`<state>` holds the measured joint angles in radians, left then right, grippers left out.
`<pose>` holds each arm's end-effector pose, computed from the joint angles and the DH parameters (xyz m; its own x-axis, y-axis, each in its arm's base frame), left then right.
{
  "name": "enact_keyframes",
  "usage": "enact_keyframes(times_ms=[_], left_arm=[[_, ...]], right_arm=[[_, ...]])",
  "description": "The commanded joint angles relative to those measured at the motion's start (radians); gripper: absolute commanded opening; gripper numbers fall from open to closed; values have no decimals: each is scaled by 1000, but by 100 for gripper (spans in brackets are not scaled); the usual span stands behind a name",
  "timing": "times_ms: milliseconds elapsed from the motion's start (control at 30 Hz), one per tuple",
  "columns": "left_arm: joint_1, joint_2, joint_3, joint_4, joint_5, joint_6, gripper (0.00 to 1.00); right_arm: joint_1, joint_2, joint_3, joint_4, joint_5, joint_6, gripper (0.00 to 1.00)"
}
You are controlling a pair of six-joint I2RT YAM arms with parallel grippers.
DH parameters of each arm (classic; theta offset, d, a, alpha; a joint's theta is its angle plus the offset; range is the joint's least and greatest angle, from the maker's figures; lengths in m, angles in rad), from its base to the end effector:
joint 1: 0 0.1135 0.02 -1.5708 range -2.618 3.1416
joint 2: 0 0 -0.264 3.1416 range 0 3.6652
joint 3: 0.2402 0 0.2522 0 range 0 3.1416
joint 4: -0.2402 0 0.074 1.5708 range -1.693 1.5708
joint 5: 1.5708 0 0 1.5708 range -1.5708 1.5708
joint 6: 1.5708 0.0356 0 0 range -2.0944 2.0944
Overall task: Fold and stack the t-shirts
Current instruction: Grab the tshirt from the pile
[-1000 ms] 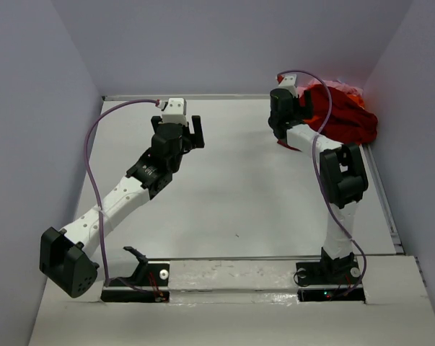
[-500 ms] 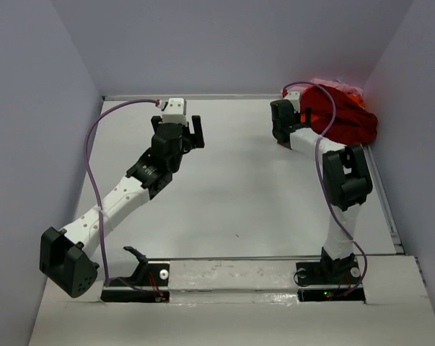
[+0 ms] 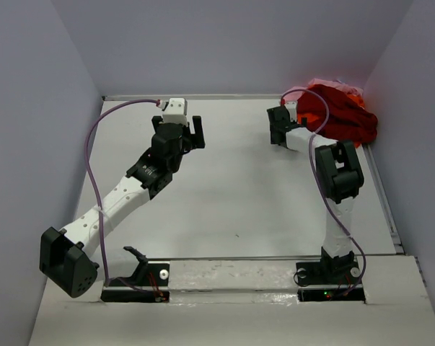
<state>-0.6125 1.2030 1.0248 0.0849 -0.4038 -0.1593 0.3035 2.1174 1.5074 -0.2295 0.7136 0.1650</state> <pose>0.2396 -0.1513 0.3655 -0.1083 -0.1021 -0.9889 0.1939 0.9734 -0.1218 0.4457 0.1152 0.1728 -0.6692 -0.0795 -0.7388 0.3053 0.8771 -0.3709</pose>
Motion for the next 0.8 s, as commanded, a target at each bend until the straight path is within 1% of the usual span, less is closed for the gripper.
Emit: enact_keyframes(times_ms=[0, 67, 133, 200, 300, 367, 433, 467, 633, 733, 767], left_arm=[[-4, -5, 15, 29, 5, -2, 91], [-6, -2, 17, 29, 5, -2, 91], [-4, 0, 17, 29, 6, -2, 91], [-6, 1, 15, 29, 5, -2, 91], [-4, 4, 17, 29, 7, -2, 91], [-4, 6, 17, 29, 6, 0, 91], [-6, 6, 17, 29, 6, 0, 91], [-4, 6, 17, 29, 6, 0, 91], [-4, 9, 17, 29, 6, 1, 91], [-6, 9, 17, 29, 8, 0, 91], [-6, 9, 15, 30, 7, 1, 91]], right_arm=[[-21, 24, 97, -71, -9, 53, 94], [-32, 36, 119, -97, -16, 56, 92], [-43, 39, 129, -102, -19, 59, 88], [-43, 38, 131, -102, -28, 67, 80], [-52, 36, 129, -102, -28, 68, 72], [-52, 36, 131, -102, -29, 70, 61], [-52, 35, 129, -102, -28, 73, 56], [-52, 35, 128, -103, -23, 73, 51], [-52, 30, 125, -102, -14, 76, 45], [-52, 27, 122, -102, -13, 79, 39], [-52, 27, 119, -102, -9, 79, 35]])
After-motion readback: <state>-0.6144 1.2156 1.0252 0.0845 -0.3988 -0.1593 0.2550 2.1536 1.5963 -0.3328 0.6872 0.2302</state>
